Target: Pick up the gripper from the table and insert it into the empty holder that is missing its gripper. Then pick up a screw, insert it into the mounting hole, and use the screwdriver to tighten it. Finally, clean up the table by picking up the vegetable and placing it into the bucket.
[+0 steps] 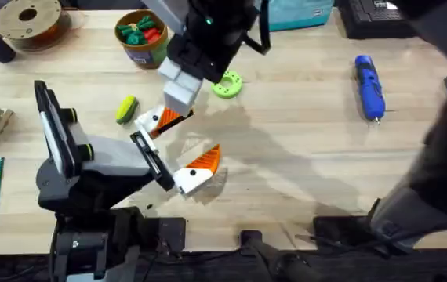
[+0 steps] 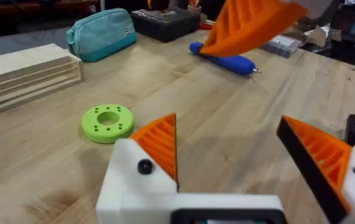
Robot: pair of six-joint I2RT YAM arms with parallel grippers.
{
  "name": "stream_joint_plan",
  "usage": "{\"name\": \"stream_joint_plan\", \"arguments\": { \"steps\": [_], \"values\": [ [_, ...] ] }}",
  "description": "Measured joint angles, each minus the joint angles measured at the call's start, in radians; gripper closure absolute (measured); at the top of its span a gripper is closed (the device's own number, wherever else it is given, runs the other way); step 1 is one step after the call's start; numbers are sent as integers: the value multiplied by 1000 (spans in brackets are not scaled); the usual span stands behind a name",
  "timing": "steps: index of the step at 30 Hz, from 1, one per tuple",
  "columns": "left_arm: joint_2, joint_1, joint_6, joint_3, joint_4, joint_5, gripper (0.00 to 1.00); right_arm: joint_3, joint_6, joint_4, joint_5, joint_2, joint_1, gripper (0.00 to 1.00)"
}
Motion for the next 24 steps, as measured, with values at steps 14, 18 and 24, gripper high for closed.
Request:
{"name": "stream_joint_plan", "arguments": {
  "steps": [14, 18, 24],
  "values": [
    [0, 0, 0, 0, 0, 0, 14, -693, 167, 575, 9, -468, -107, 101],
    [0, 0, 0, 0, 0, 0, 15, -693, 219, 589, -4, -492, -179, 101],
    [0, 0, 0, 0, 0, 0, 15, -697, 257, 596, -73, -492, -323, 100]
  ]
}}
